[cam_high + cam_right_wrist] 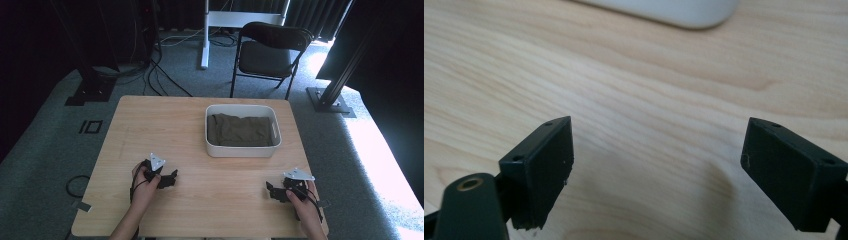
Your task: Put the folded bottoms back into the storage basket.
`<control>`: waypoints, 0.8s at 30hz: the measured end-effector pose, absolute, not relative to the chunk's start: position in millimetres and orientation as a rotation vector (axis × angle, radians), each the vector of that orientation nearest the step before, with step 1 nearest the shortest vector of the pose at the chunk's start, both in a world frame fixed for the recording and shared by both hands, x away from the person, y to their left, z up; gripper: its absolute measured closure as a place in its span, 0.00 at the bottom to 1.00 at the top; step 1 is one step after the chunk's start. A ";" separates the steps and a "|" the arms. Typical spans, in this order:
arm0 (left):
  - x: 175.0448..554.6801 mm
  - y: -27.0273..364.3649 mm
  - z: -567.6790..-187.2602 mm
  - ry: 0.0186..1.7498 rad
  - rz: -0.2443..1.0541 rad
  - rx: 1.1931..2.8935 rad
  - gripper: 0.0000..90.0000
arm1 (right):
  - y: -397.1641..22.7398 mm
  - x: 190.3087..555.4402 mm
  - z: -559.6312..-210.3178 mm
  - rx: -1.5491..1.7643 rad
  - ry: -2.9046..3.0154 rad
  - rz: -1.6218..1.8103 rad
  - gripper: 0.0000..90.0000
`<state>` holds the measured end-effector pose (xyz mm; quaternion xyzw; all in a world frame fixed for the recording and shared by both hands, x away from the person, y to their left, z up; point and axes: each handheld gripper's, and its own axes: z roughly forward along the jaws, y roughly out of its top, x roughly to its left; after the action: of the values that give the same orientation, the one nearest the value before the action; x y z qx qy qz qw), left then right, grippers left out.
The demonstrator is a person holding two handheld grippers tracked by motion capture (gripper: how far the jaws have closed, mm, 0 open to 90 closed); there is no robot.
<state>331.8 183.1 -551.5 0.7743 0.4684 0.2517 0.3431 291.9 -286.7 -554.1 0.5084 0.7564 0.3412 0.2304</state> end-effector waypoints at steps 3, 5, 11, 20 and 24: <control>330.0 186.8 -552.0 1.258 0.686 2.017 0.17 | -288.9 291.7 -557.8 1.416 2.077 0.914 0.15; 327.9 189.3 -552.5 1.270 0.686 2.037 0.17 | -289.9 291.0 -560.3 1.413 2.076 0.893 0.14; 322.7 192.8 -553.4 1.309 0.684 2.041 0.17 | -296.3 289.0 -561.3 1.459 2.062 0.909 0.14; 319.5 200.4 -554.5 1.555 0.662 1.908 0.10 | -296.5 288.5 -561.5 1.463 2.060 0.909 0.14; 321.7 202.6 -555.0 1.632 0.678 1.875 0.03 | -296.5 288.7 -561.5 1.463 2.060 0.909 0.13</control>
<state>321.7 202.6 -555.0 0.6988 0.6083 0.2526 0.2789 288.7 -296.5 -561.5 0.5307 0.7473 0.3296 0.2266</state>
